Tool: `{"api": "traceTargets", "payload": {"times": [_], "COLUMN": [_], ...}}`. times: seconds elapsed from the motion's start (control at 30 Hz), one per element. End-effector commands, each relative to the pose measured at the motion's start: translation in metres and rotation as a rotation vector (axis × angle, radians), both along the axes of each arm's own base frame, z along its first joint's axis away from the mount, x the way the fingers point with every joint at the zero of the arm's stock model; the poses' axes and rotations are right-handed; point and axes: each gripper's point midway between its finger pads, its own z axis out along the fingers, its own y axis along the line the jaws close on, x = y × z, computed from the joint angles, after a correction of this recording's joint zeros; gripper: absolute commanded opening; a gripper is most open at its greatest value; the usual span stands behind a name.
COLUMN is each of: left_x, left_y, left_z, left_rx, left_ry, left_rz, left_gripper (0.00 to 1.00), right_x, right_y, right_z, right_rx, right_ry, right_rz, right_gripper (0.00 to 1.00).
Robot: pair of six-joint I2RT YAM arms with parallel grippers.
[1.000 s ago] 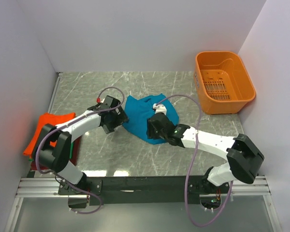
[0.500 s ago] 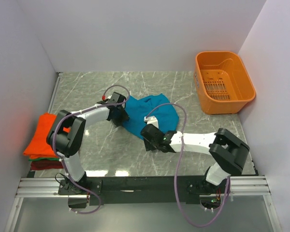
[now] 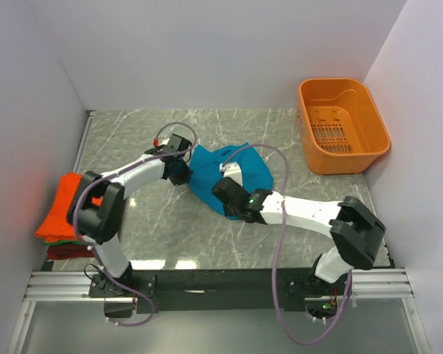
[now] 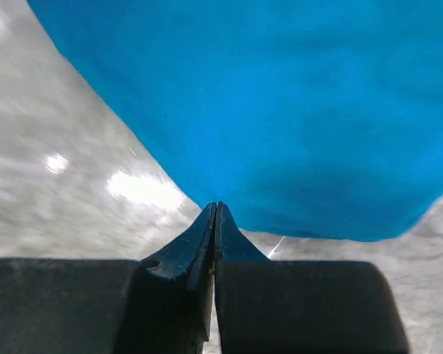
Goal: Fold and stack the t-shirts
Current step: Flatten the tshirt out
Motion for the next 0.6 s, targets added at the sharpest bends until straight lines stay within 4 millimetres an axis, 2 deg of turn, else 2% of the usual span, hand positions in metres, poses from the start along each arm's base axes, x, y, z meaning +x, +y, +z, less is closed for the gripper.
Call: {"api": "traceTargets", "payload": {"times": [0.0,0.07,0.1,0.17,0.2,0.27,0.3,0.43,0.57], "left_x": [0.016,0.015,0.013,0.010,0.009,0.006,0.005,0.002,0.001], "left_y": [0.003,0.005,0.006,0.008,0.009,0.009,0.009,0.009,0.011], "left_z": [0.081,0.104,0.110,0.116,0.121,0.123,0.124,0.127,0.128], "left_rx": [-0.035,-0.044,-0.047,-0.043,-0.047,-0.054,-0.056,-0.065,-0.058], "left_ry": [-0.177,-0.219,-0.228,-0.234,-0.245,-0.245,-0.246,-0.256,-0.255], "left_rz": [0.009,0.002,-0.002,-0.005,-0.006,-0.010,-0.011,-0.014,-0.013], "left_gripper": [0.01,0.01,0.01,0.01,0.01,0.01,0.01,0.01,0.01], "right_x": [0.024,0.024,0.022,0.017,0.011,0.007,0.004,0.003,0.016], "right_y": [-0.004,-0.004,-0.003,0.009,0.010,0.023,0.023,0.035,0.034], "right_z": [0.063,0.073,0.073,0.071,0.058,0.052,0.041,0.032,0.028], "right_rx": [0.067,0.090,0.099,0.145,0.130,0.174,0.170,0.202,0.127], "right_ry": [-0.125,-0.134,-0.132,-0.116,-0.090,-0.071,-0.058,-0.062,-0.122], "right_rz": [-0.057,-0.045,-0.030,0.032,0.067,0.119,0.128,0.152,0.089], "right_gripper": [0.03,0.08,0.18,0.30,0.38,0.43,0.49,0.58,0.63]}}
